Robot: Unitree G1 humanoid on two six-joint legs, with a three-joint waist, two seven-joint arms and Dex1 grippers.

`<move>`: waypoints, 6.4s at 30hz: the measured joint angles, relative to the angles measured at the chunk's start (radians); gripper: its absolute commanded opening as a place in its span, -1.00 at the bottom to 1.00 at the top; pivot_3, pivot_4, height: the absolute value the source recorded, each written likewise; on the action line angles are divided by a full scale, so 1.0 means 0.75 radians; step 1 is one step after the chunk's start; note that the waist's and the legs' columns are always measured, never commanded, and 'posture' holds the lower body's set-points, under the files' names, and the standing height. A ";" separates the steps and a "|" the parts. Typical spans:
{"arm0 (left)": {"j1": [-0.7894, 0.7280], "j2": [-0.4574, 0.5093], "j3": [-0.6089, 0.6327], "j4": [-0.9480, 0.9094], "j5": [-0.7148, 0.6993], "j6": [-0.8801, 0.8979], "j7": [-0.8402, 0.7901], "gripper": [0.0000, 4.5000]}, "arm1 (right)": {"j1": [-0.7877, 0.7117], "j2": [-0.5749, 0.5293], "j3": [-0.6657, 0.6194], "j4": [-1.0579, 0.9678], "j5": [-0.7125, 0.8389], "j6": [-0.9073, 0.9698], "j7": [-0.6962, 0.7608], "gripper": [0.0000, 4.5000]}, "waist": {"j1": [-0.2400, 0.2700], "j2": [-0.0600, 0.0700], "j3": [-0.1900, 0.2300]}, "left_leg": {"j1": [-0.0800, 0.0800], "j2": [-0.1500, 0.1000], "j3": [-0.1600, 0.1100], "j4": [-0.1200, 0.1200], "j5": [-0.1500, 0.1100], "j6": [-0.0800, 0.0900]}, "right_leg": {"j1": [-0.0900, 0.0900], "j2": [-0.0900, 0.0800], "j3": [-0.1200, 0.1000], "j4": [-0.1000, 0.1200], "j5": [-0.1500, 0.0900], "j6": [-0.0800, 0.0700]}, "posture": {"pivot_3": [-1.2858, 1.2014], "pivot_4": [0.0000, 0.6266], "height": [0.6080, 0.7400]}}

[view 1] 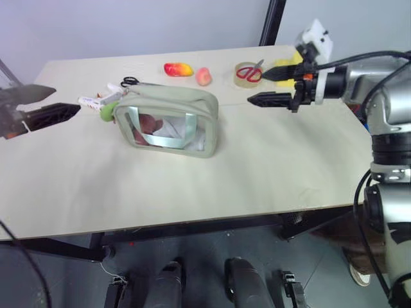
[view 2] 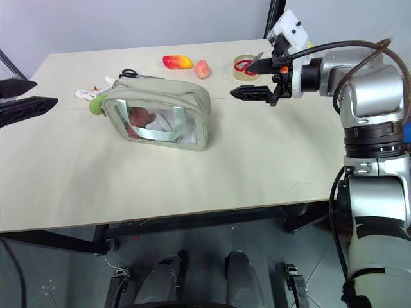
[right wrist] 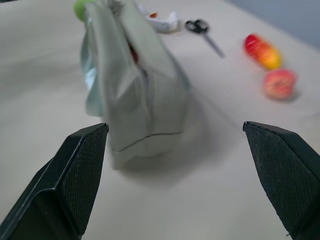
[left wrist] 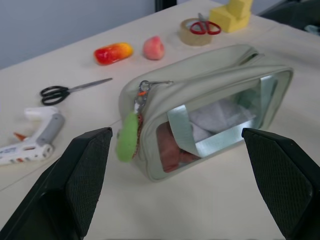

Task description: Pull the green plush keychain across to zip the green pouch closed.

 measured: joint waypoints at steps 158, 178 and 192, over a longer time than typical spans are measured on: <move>-0.448 -0.420 -0.601 0.199 0.426 -0.343 -0.089 -1.00 | 0.156 0.314 0.326 -0.119 -0.326 -0.555 -0.035 -0.98 | -0.002 -0.005 -0.002 | 0.003 0.020 0.008 0.008 0.003 -0.003 | 0.001 0.017 0.000 0.010 0.010 -0.006 | 0.03 -0.52 1.00; -0.382 -0.192 -0.602 0.136 0.547 -0.432 -0.244 0.98 | 0.162 0.332 0.320 -0.100 -0.333 -0.547 -0.041 -1.00 | -0.007 -0.005 -0.002 | 0.003 0.021 0.007 0.011 0.002 -0.003 | 0.000 0.017 0.000 0.013 0.010 -0.006 | 0.03 -0.52 1.00; 0.004 -0.364 -0.409 0.076 0.554 -0.441 0.012 0.88 | 0.156 0.354 0.319 -0.068 -0.334 -0.561 -0.026 -1.00 | 0.001 -0.005 -0.003 | 0.003 0.021 0.007 0.013 0.002 -0.003 | 0.001 0.018 0.000 0.013 0.010 -0.006 | 0.03 -0.52 1.00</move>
